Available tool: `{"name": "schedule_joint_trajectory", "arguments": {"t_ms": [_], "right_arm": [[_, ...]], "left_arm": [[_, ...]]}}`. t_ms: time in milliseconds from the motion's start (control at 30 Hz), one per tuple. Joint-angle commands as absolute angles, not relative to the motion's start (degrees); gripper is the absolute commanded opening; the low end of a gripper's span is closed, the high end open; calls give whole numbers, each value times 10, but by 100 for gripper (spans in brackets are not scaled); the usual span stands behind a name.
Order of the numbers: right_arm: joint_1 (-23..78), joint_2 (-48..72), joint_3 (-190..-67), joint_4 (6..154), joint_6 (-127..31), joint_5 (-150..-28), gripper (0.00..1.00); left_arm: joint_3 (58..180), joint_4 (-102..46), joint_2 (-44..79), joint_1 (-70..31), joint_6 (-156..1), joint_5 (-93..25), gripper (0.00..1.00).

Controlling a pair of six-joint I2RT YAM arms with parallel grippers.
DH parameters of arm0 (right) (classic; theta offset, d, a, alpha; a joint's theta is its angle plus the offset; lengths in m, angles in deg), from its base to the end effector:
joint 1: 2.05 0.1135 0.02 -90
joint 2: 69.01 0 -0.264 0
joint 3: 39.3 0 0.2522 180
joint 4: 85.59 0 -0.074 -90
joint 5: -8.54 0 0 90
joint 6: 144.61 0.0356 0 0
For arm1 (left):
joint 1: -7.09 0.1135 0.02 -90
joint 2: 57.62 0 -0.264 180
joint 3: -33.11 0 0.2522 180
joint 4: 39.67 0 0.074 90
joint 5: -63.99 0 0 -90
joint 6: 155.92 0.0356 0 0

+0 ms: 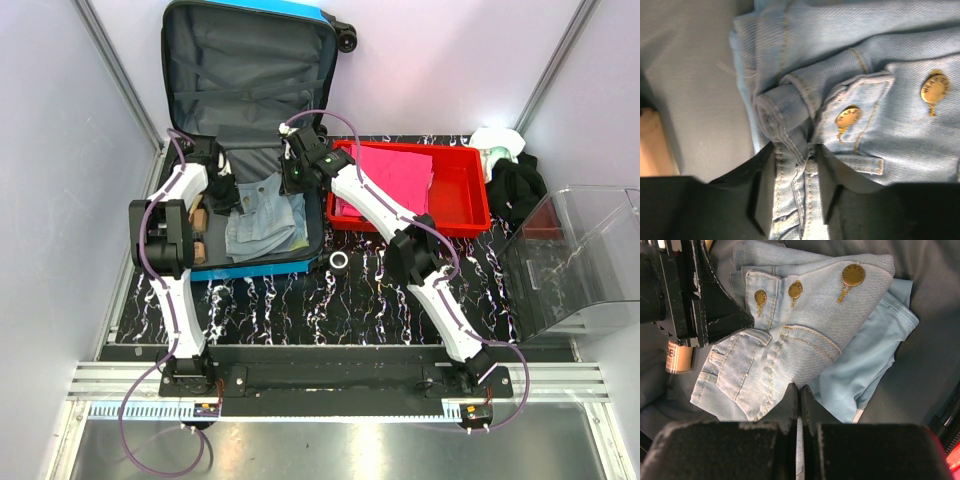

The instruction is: Open, take out, and arrange the luggage

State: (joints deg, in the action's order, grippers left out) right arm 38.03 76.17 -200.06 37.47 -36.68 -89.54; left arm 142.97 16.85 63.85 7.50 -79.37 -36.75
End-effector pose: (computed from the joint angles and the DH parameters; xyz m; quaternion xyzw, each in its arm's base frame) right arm 0.4265 0.3655 0.2598 -0.2031 0.8865 0.2553 0.3282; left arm 0.4455 -0.0034 0.1868 -0.1003 0.9725 -0.1127 0.1772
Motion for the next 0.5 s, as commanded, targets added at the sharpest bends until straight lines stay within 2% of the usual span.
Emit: {"name": "schedule_joint_trajectory", "arguments": {"t_ms": [0, 67, 133, 200, 467], "right_arm": [[375, 745, -2012, 393, -366, -891, 0], [375, 747, -2012, 393, -366, -889, 0], [374, 748, -2013, 393, -365, -891, 0], [374, 747, -2015, 393, -365, -893, 0], [374, 734, -2029, 393, -368, -892, 0]], "left_arm": [[1449, 161, 634, 60, -783, -387, 27], [1445, 158, 628, 60, -778, -381, 21], [1443, 158, 627, 60, -774, -380, 7], [1443, 159, 622, 60, -770, -382, 0], [1453, 165, 562, 60, -728, -343, 0]]}}
